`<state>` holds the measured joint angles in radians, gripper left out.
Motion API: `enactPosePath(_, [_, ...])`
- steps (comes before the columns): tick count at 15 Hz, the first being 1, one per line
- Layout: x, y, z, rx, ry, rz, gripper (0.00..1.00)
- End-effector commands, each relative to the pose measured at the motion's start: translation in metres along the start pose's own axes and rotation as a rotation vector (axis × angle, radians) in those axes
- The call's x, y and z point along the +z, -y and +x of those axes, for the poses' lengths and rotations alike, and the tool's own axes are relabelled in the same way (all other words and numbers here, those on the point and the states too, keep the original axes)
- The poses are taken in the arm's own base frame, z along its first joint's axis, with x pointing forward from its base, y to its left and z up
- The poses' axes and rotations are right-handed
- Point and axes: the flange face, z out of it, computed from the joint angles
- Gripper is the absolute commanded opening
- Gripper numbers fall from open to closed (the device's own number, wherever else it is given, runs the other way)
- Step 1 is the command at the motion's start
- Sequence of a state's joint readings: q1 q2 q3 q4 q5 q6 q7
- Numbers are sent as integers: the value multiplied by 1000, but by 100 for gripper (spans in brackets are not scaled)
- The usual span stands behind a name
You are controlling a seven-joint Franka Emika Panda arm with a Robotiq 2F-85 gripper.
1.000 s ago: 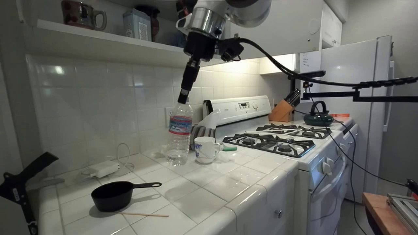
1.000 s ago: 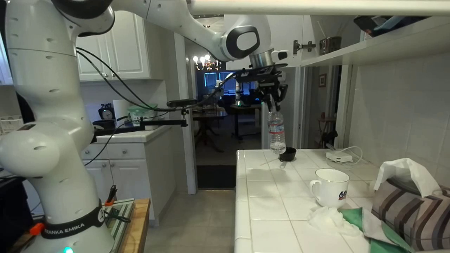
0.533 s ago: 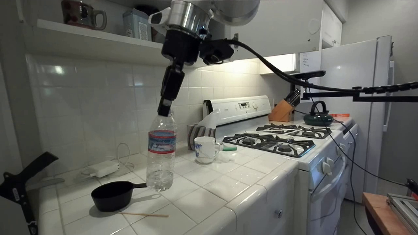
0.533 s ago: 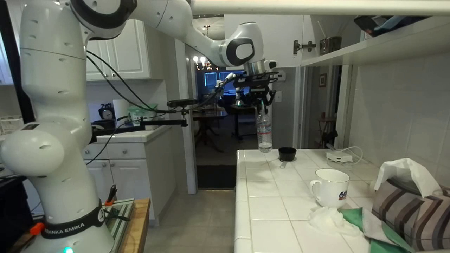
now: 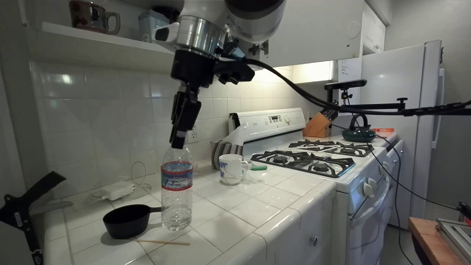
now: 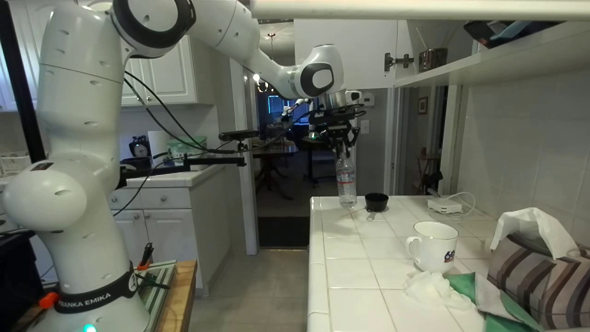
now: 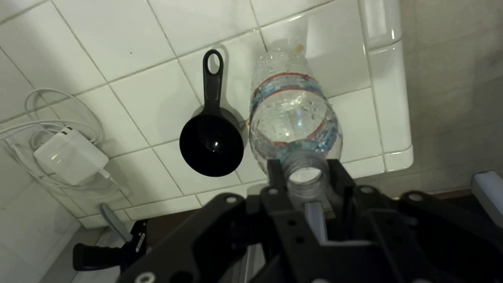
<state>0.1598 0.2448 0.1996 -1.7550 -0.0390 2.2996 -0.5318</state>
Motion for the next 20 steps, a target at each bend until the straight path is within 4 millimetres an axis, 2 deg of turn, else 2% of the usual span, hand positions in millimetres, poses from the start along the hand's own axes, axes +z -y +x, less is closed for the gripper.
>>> enactPosePath(1, [-7,-14,-8,42,-22,-43,8])
enactPosePath(6, [3,-36,-27,116,-12,-45,8])
enactPosePath(9, [9,-42,-33,139,0,-42,8])
enactPosePath(20, [25,-39,-42,182,18,-22,8])
